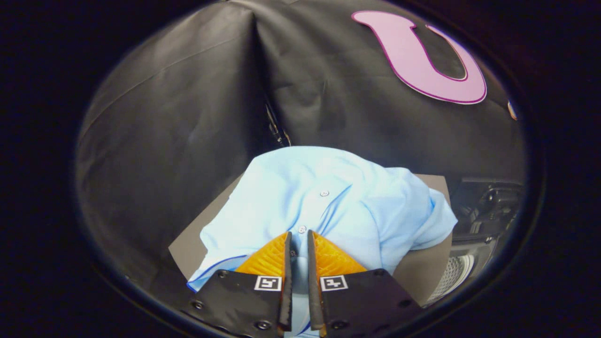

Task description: Put the clothes into the washing machine and then close the washing machine lid.

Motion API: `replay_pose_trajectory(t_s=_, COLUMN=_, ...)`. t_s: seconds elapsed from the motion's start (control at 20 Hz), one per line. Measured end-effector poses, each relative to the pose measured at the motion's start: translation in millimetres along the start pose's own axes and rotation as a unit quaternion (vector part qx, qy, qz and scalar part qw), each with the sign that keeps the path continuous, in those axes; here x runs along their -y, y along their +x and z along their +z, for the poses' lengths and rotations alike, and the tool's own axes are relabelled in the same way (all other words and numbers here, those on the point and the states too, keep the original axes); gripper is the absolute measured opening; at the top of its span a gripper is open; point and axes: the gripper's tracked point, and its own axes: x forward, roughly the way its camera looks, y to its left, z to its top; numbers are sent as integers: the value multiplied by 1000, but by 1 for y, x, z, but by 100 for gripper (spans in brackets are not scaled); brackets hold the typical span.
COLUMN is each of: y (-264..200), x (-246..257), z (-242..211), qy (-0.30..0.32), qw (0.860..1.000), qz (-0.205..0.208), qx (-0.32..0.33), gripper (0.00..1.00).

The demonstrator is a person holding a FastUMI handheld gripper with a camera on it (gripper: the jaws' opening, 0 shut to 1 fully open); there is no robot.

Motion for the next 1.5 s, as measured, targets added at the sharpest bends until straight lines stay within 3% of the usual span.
replay_pose_trajectory(t_s=0.05, y=5, x=3, z=-1, qy=5, qw=1000, qz=0, qx=0, gripper=1)
replay_pose_trajectory(t_s=0.45, y=-28, x=12, z=35, qy=-14, qw=998, qz=-56, qx=34, gripper=0)
replay_pose_trajectory(t_s=0.7, y=-83, x=26, z=85, qy=7, qw=991, qz=-118, qx=66, gripper=0)
replay_pose_trajectory(t_s=1.05, y=-220, x=34, z=181, qy=39, qw=966, qz=-233, qx=101, gripper=0)
replay_pose_trajectory(t_s=1.4, y=-267, x=24, z=230, qy=59, qw=949, qz=-293, qx=102, gripper=0)
replay_pose_trajectory(t_s=1.5, y=-251, x=33, z=208, qy=64, qw=951, qz=-289, qx=87, gripper=3)
